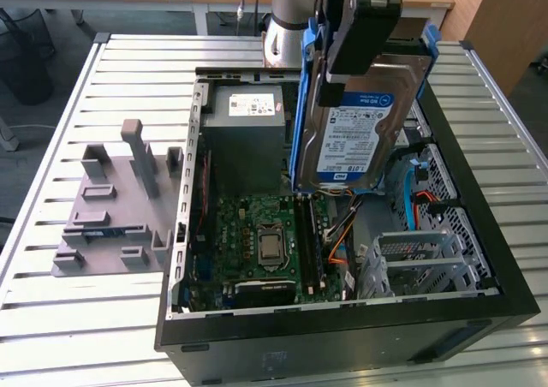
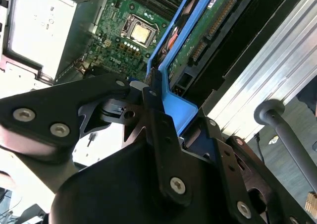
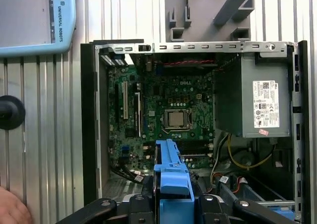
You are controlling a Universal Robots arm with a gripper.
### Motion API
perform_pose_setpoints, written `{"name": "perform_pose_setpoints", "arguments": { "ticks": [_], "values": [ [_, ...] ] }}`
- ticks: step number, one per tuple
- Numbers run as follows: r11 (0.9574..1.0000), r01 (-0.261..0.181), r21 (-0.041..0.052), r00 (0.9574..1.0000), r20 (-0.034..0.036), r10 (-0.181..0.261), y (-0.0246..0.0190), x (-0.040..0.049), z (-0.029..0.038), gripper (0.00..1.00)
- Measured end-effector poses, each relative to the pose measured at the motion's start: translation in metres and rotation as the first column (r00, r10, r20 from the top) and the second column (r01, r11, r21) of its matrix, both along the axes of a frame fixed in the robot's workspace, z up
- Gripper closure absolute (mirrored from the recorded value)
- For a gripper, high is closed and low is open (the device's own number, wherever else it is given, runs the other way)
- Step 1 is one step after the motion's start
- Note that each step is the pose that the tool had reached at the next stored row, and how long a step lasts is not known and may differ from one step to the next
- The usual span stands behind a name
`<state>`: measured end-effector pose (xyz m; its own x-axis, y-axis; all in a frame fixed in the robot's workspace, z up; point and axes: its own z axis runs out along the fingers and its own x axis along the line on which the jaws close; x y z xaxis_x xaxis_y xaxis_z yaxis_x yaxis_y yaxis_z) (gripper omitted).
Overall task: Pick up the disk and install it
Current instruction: 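Insert the disk into the insertion slot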
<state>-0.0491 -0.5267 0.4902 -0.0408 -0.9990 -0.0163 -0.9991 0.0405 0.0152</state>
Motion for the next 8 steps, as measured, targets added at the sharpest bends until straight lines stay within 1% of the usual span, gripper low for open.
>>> {"name": "perform_pose_setpoints", "arguments": {
  "ticks": [2, 4, 8],
  "values": [
    [1.0, 0.0, -0.0013, 1.0, -0.0001, 0.0, -0.0003, 0.0003, -0.0003, 0.64],
    [1.0, 0.0, -0.0015, 1.0, 0.0, 0.0, -0.0016, 0.0005, -0.0006, 0.64],
    [1.0, 0.0, -0.0027, 1.0, 0.0, 0.0, -0.0083, 0.0006, -0.0013, 0.64]
  ]
}}
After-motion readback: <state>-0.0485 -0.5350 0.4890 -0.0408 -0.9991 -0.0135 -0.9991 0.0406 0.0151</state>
